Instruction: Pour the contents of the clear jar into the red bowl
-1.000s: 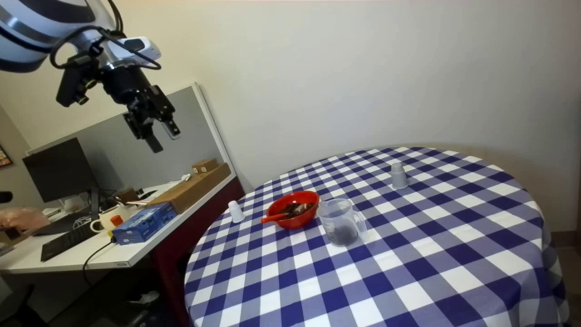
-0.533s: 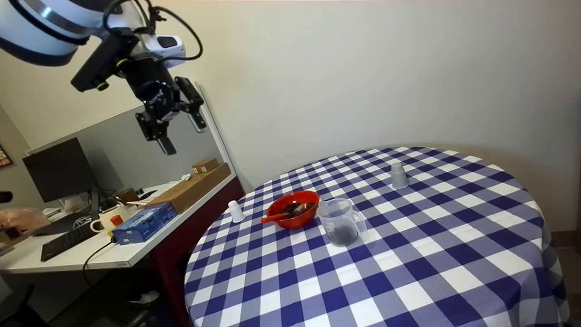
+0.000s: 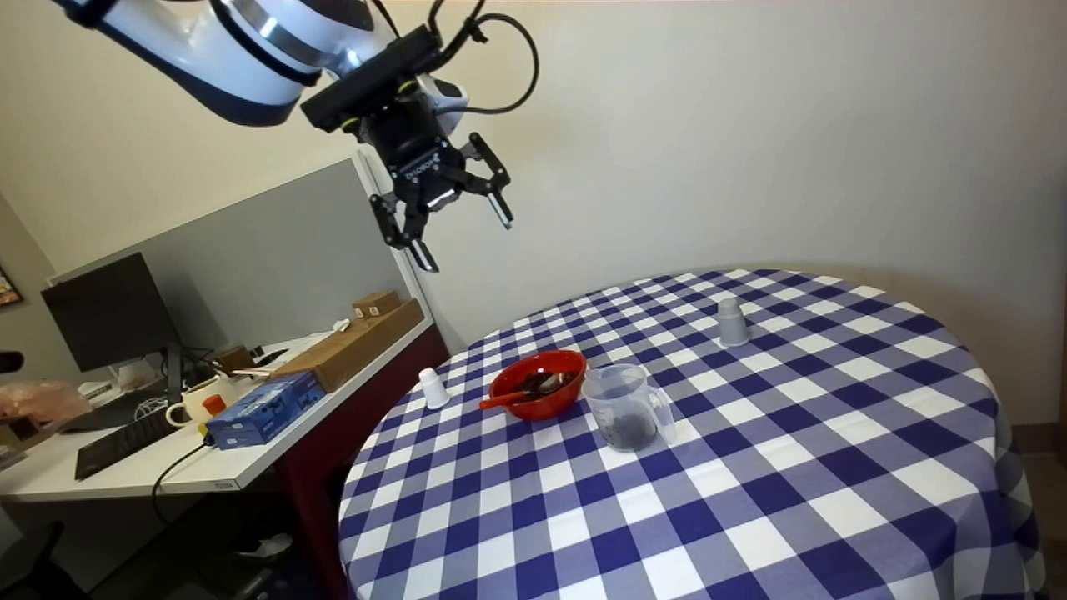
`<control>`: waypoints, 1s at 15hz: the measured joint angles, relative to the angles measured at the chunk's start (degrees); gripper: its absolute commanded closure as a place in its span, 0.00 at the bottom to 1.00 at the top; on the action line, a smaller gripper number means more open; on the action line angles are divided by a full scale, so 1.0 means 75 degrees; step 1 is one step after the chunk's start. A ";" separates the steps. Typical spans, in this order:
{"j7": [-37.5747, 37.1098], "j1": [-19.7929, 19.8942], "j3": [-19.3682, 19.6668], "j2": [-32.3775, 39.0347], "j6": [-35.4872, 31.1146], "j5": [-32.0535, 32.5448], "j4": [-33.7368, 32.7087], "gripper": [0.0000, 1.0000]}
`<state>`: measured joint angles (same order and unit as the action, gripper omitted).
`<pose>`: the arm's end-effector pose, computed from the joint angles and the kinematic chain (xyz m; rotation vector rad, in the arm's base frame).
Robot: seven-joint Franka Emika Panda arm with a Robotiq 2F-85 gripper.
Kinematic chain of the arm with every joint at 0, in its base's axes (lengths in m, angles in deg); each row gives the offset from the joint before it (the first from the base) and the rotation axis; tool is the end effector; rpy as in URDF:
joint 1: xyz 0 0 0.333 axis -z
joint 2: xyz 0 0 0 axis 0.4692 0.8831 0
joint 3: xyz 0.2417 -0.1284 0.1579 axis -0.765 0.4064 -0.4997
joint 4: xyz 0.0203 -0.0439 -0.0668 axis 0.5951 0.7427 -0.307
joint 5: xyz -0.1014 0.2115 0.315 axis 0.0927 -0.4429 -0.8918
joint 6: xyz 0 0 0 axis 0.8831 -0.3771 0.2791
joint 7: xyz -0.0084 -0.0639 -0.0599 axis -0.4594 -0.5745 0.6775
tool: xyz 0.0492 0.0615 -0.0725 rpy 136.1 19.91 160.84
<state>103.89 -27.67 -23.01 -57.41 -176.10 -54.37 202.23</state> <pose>0.5141 -0.0148 0.3636 2.6234 0.7943 -0.4846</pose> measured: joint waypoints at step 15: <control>0.1939 0.0557 0.0402 0.2608 0.0366 0.1464 -0.1651 0.00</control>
<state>118.43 -23.49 -19.99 -37.85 -173.35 -43.39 189.85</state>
